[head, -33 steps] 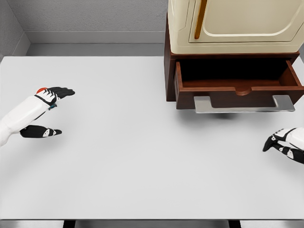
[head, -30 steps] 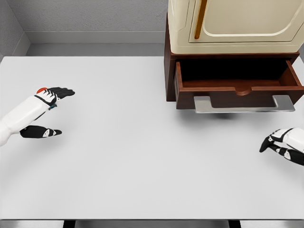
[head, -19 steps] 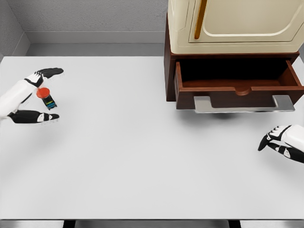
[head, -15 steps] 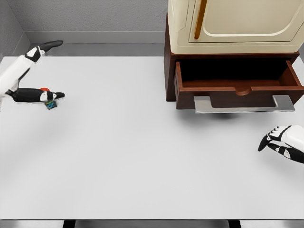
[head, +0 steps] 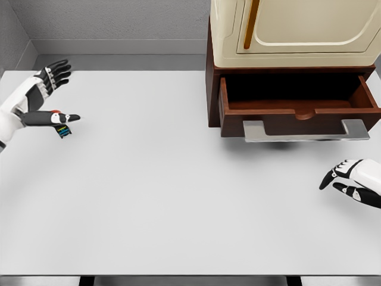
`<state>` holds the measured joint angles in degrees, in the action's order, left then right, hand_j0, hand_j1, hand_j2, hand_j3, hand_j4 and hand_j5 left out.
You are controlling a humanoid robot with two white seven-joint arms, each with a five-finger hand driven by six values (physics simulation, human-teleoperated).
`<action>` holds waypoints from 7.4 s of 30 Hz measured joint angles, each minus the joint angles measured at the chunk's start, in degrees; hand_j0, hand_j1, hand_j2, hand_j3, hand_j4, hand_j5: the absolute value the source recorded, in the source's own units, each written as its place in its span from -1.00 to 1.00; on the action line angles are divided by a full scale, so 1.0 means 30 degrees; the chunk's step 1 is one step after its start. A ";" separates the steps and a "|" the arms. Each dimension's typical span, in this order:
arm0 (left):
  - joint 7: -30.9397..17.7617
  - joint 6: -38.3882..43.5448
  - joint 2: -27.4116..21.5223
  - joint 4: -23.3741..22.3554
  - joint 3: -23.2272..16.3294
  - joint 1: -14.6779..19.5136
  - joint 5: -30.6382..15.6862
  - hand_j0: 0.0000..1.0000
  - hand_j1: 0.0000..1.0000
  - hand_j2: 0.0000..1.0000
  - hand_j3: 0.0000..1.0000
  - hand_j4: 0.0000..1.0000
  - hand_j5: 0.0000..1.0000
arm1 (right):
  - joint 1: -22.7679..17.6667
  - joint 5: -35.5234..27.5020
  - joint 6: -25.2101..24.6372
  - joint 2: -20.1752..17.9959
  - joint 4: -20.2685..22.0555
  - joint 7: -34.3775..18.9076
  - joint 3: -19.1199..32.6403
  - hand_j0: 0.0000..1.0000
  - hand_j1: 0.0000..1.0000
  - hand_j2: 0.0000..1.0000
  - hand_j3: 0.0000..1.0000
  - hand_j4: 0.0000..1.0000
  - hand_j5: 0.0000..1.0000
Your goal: Put the switch into the drawer with left arm, and close the drawer with right arm
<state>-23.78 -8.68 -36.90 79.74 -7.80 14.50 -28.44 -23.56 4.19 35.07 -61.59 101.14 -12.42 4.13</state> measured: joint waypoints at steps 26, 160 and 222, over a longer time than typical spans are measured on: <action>0.0623 -0.1405 0.1860 -0.4645 0.2144 -0.0176 0.5253 1.00 1.00 1.00 1.00 1.00 1.00 | 0.0000 -0.0001 0.0000 -0.0029 0.0025 0.0000 -0.0032 0.02 0.02 0.02 0.02 0.02 0.02; 0.2440 -0.0950 0.3526 -0.1224 0.1453 0.0059 0.8231 -0.12 -0.12 -0.12 -0.12 -0.12 -0.12 | 0.0323 0.0108 0.0000 -0.0292 -0.0057 0.0025 -0.0030 0.16 0.16 0.16 0.16 0.16 0.16; 0.2490 0.3695 0.6807 0.6531 -0.5530 0.4658 1.0345 -0.20 -0.20 -0.20 -0.20 -0.20 -0.20 | 0.0410 0.0145 0.0000 -0.0330 -0.0542 0.0003 0.0063 0.20 0.20 0.20 0.20 0.20 0.20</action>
<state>-16.31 2.40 -16.48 99.34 -24.39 28.48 2.60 -22.32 4.62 35.07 -62.58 99.51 -12.41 4.31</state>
